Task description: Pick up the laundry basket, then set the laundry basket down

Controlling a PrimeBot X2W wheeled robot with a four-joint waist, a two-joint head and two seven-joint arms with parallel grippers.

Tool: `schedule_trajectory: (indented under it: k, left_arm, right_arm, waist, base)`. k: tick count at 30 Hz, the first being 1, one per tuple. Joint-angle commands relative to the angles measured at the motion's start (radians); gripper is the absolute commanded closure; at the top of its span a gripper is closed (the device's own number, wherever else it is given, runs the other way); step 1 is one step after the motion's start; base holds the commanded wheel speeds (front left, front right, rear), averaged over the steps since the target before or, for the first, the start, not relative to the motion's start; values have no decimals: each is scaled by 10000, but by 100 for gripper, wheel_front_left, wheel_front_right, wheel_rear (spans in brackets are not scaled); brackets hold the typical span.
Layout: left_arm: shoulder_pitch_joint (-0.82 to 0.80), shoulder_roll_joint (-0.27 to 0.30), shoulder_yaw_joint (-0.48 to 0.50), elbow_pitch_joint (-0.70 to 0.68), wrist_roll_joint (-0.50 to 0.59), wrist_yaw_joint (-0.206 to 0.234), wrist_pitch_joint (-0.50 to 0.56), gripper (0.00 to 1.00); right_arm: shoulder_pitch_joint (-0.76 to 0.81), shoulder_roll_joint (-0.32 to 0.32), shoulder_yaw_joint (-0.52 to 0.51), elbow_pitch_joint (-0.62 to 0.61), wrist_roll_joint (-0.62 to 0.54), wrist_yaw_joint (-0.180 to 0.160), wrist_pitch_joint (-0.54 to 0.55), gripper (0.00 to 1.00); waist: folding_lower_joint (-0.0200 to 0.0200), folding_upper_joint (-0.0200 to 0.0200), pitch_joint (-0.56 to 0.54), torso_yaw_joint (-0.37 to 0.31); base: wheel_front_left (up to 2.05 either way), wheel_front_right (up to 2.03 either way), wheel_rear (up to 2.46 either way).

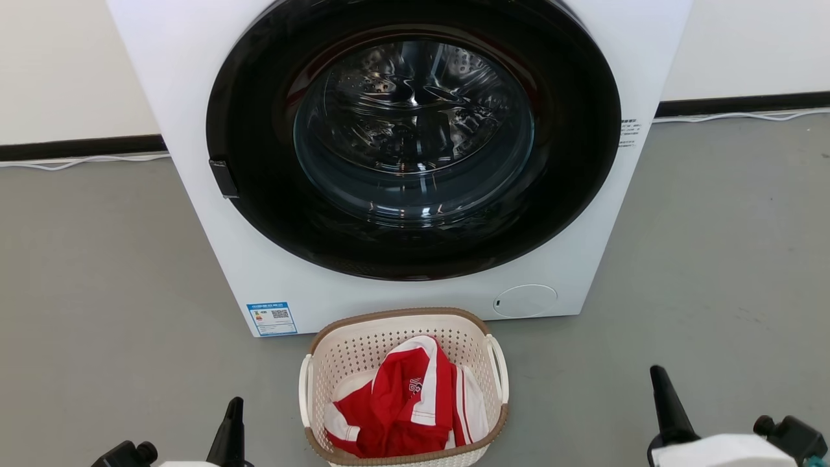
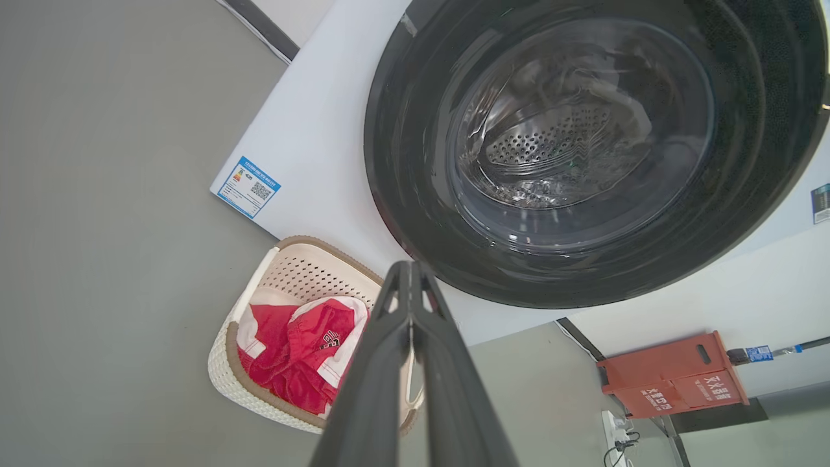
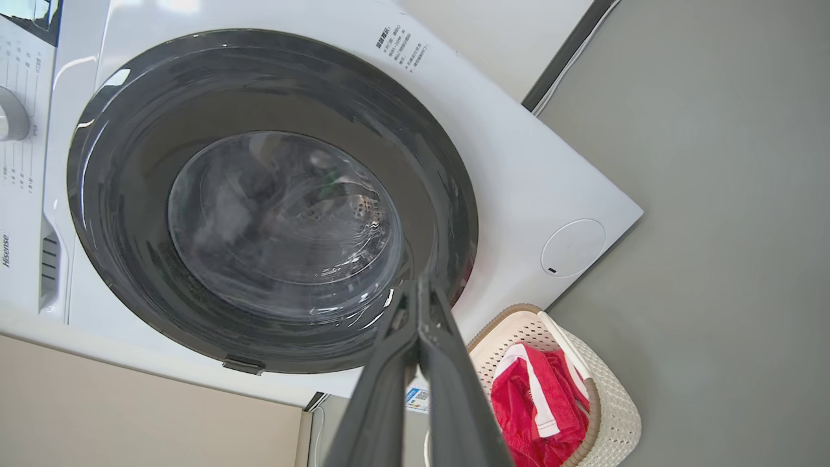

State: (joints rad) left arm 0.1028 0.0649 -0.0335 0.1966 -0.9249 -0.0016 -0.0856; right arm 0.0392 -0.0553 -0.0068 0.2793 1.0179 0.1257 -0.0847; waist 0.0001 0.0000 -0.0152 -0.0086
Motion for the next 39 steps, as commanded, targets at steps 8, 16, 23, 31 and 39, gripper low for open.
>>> schedule_trajectory:
  k: [8,16,23,31,39]
  left_arm:
    - [-754,81,348,-113,-1085,-264,268,100]
    - [-962,80,477,-21,-2028,-425,500,100]
    - [-1146,77,593,60,-2855,-567,706,100]
    - [-1330,72,711,141,-3680,-709,913,100]
    - [-1540,66,848,234,-4620,-870,1153,100]
  right_arm:
    - [-626,-137,-66,-279,954,42,280,100]
    - [-755,-141,-178,-292,1771,43,510,100]
    - [-868,-143,-278,-304,2486,45,714,100]
    - [-981,-143,-381,-315,3199,46,920,100]
    - [-1111,-141,-501,-327,4013,47,1156,100]
  waist:
    - [-1,0,25,12]
    - [-1,0,50,23]
    - [-1,0,72,34]
    - [-1,0,93,44]
    - [-1,0,118,56]
  base:
    - [0,0,0]
    - [0,0,0]
    - [0,0,0]
    - [0,0,0]
    - [0,0,0]
